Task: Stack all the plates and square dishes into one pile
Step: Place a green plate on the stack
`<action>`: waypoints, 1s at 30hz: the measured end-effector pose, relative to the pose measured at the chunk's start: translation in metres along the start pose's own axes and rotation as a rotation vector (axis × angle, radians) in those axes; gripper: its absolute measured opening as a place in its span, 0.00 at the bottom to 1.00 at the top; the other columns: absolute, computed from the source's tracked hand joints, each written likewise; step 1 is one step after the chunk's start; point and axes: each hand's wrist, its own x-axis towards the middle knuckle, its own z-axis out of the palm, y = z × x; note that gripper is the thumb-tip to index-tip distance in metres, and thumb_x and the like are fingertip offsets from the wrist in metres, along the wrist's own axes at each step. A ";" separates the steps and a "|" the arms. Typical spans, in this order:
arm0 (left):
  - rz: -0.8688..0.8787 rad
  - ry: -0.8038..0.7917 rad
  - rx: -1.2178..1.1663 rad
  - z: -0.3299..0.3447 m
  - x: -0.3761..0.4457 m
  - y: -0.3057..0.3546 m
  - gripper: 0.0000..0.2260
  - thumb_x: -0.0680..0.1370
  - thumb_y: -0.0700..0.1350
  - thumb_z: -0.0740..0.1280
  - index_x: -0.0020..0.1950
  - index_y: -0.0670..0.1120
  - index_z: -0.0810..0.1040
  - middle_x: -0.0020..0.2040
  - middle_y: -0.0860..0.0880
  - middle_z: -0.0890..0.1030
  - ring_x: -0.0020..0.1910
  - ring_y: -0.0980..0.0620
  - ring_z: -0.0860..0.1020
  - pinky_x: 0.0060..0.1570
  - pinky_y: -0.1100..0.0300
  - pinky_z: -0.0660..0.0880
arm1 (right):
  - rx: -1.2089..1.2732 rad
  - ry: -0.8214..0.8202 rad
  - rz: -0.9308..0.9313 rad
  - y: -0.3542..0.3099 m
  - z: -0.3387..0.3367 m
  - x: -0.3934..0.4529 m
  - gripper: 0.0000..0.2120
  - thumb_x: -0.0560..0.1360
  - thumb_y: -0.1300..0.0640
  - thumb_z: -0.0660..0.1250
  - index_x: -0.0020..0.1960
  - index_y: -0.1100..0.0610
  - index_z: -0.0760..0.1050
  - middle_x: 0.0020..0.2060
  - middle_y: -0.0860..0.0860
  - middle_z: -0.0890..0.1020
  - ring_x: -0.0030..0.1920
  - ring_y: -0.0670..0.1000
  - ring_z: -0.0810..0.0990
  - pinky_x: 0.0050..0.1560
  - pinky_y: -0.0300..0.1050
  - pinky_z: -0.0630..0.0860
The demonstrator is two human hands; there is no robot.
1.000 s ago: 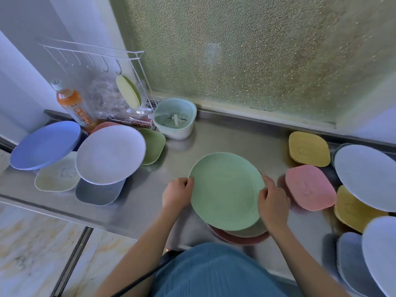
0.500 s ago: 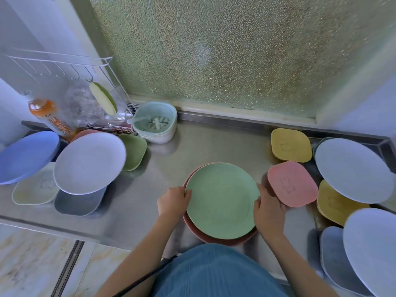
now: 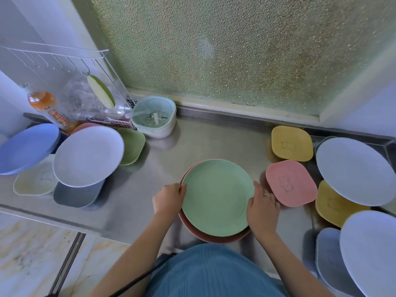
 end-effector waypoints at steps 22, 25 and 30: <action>-0.492 0.533 -0.491 -0.136 0.070 -0.238 0.21 0.79 0.52 0.59 0.31 0.39 0.69 0.27 0.44 0.70 0.26 0.47 0.66 0.27 0.60 0.59 | 0.360 -0.149 -0.844 -0.363 0.059 -0.020 0.16 0.69 0.65 0.61 0.53 0.52 0.77 0.44 0.48 0.80 0.48 0.54 0.76 0.48 0.49 0.69; -0.617 0.538 -0.526 -0.157 0.088 -0.302 0.19 0.78 0.51 0.58 0.33 0.39 0.68 0.28 0.45 0.70 0.30 0.45 0.68 0.28 0.59 0.60 | 0.347 -0.229 -0.859 -0.443 0.077 -0.020 0.15 0.72 0.64 0.60 0.56 0.52 0.76 0.43 0.49 0.80 0.47 0.55 0.76 0.46 0.51 0.70; -0.832 0.427 -0.821 -0.163 0.110 -0.378 0.25 0.75 0.60 0.56 0.36 0.39 0.73 0.33 0.43 0.77 0.33 0.44 0.76 0.39 0.51 0.76 | 0.431 -0.563 -0.599 -0.539 0.106 -0.013 0.13 0.78 0.55 0.57 0.62 0.55 0.70 0.52 0.52 0.80 0.53 0.55 0.77 0.48 0.47 0.71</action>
